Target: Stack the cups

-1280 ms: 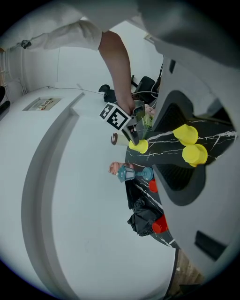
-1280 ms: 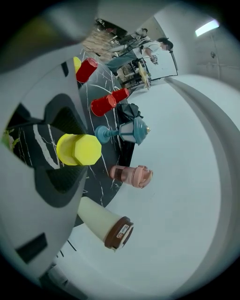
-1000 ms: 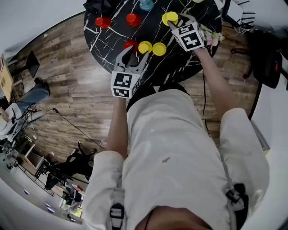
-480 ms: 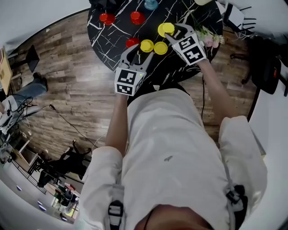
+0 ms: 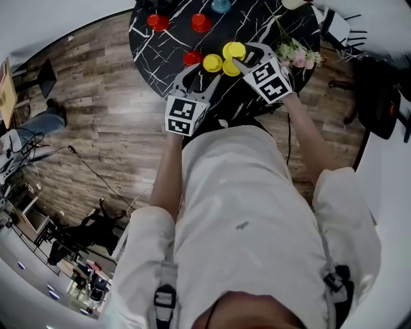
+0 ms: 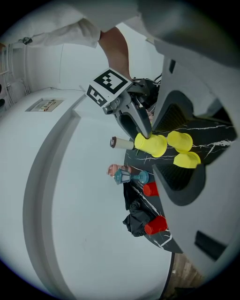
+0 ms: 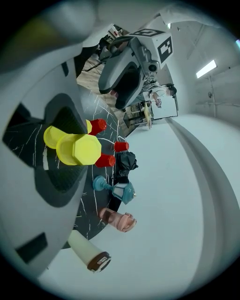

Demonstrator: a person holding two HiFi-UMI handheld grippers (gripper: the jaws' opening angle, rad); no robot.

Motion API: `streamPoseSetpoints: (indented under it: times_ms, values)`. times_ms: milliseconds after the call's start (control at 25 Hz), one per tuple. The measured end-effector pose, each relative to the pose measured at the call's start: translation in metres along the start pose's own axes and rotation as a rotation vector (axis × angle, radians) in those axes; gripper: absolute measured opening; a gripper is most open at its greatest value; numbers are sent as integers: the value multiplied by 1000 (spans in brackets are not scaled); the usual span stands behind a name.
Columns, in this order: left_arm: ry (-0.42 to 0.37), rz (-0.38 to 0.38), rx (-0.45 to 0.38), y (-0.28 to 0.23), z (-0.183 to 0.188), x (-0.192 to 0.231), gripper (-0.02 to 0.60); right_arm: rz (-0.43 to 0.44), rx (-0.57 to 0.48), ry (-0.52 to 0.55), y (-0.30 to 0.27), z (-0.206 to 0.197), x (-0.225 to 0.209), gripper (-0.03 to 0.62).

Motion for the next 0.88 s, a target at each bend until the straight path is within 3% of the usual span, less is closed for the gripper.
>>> streamPoseSetpoints:
  times_ms: [880]
  values:
    - [22, 36, 1, 16, -11, 7, 213, 78, 53, 134, -23, 1, 48, 216]
Point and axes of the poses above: the fingertips, and each gripper's own axes: y backward along the fingers, x to its left, z out of its top, the point moved 3 cm from there along y, backward along the fingers, and after that the axes turned 8 degrees about z, right-handed, at the moved point
